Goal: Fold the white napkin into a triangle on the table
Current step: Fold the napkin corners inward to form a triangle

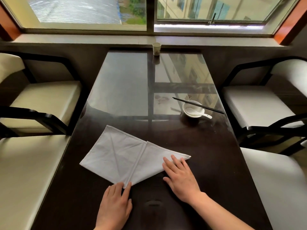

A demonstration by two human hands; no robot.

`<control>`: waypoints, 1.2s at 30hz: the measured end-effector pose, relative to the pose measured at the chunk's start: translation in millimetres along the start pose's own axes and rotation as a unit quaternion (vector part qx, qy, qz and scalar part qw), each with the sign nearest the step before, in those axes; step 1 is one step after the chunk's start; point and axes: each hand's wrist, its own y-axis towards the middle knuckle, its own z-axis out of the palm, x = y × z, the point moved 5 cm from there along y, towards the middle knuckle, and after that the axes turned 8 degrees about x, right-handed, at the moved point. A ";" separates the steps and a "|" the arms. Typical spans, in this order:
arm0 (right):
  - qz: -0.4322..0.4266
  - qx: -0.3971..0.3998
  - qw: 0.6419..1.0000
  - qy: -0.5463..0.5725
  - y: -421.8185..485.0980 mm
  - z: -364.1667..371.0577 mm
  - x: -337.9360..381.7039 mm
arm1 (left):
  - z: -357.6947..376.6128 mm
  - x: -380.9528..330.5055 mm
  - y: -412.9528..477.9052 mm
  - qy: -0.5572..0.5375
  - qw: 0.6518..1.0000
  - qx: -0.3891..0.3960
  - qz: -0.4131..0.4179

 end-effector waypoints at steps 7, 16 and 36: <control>0.119 0.040 0.992 0.017 -18.3 3.5 -52.2 | -2.2 -0.3 1.0 0.004 1.000 0.030 0.008; 0.347 -0.106 0.903 0.231 -24.5 -17.1 -81.3 | -20.2 20.3 28.0 -0.062 0.997 0.019 -0.033; 0.500 -0.113 0.718 0.471 13.8 -5.5 -89.9 | -33.6 144.3 97.9 -0.069 0.944 0.066 -0.315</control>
